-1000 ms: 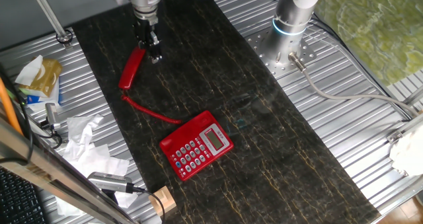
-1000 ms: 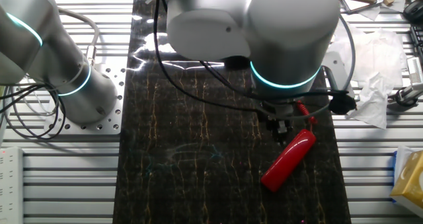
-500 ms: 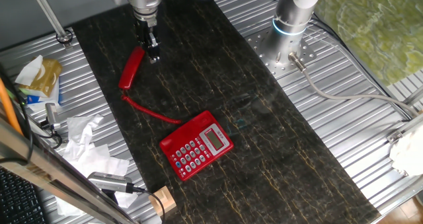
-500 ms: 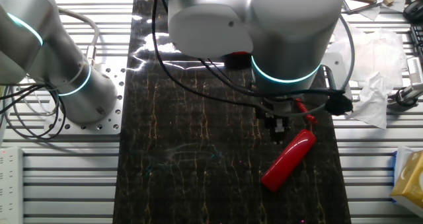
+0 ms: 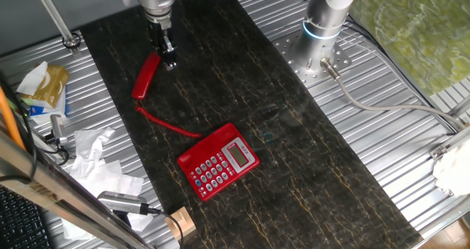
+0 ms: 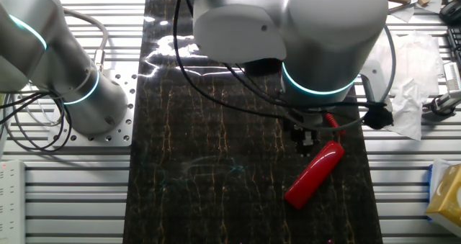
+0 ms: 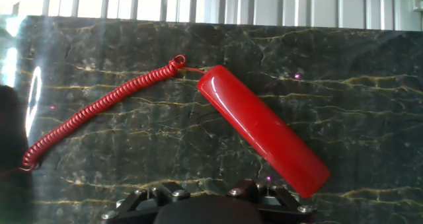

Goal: Place the handset of the telephone on the corresponding phone cradle

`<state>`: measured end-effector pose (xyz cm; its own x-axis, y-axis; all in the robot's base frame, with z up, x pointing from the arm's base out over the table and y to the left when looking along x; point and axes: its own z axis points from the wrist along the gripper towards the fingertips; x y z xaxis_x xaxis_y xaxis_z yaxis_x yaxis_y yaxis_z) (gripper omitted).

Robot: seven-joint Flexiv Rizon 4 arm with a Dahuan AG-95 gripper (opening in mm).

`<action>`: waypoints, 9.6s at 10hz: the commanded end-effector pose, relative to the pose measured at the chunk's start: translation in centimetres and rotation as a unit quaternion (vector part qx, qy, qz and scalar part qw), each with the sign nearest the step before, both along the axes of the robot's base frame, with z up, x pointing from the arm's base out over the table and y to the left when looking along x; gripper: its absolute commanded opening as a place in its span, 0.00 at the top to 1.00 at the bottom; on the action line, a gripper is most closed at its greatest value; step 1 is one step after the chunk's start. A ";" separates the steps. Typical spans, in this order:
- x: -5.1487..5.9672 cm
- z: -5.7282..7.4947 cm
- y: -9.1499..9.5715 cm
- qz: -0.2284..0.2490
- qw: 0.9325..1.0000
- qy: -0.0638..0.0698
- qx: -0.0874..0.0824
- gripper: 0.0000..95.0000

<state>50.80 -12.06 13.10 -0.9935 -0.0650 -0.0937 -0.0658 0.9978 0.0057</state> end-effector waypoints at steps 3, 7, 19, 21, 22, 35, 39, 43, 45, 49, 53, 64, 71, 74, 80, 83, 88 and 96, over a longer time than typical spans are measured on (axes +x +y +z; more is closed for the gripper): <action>0.1 -0.3 -0.6 -0.003 1.000 -0.009 0.003 0.40; 1.9 -0.5 -3.8 0.015 1.000 -0.013 0.004 0.40; 8.2 -2.7 -5.3 0.038 0.999 0.001 0.010 0.40; 8.4 -3.4 -5.4 0.038 0.999 0.003 0.016 0.40; 8.5 -3.6 -5.4 0.037 0.999 0.003 0.017 0.40; 8.8 -4.5 -5.3 0.208 0.975 -0.018 -0.072 0.20; 8.7 -4.7 -5.0 0.249 0.967 -0.033 -0.039 0.20; 8.6 -5.0 -4.8 0.249 0.968 -0.034 -0.011 0.20; 8.5 -5.0 -4.8 0.237 0.971 -0.020 -0.011 0.20; 8.4 -5.1 -4.8 0.210 0.978 0.013 -0.001 0.20; 7.7 -5.6 -5.0 0.192 0.981 0.021 0.004 0.20; 6.7 -7.5 -3.9 0.175 0.984 0.022 0.010 0.40; 6.7 -8.2 -4.4 0.221 0.975 0.020 0.004 0.40; 6.7 -8.5 -4.8 0.238 0.971 0.021 0.004 0.40; 6.7 -8.8 -5.2 0.277 0.961 0.025 0.005 0.20; 6.6 -9.2 -5.2 0.277 0.961 0.025 0.002 0.20; 6.6 -9.8 -5.5 0.274 0.962 0.022 0.002 0.40; 6.6 -9.8 -5.5 0.274 0.962 0.022 0.002 0.40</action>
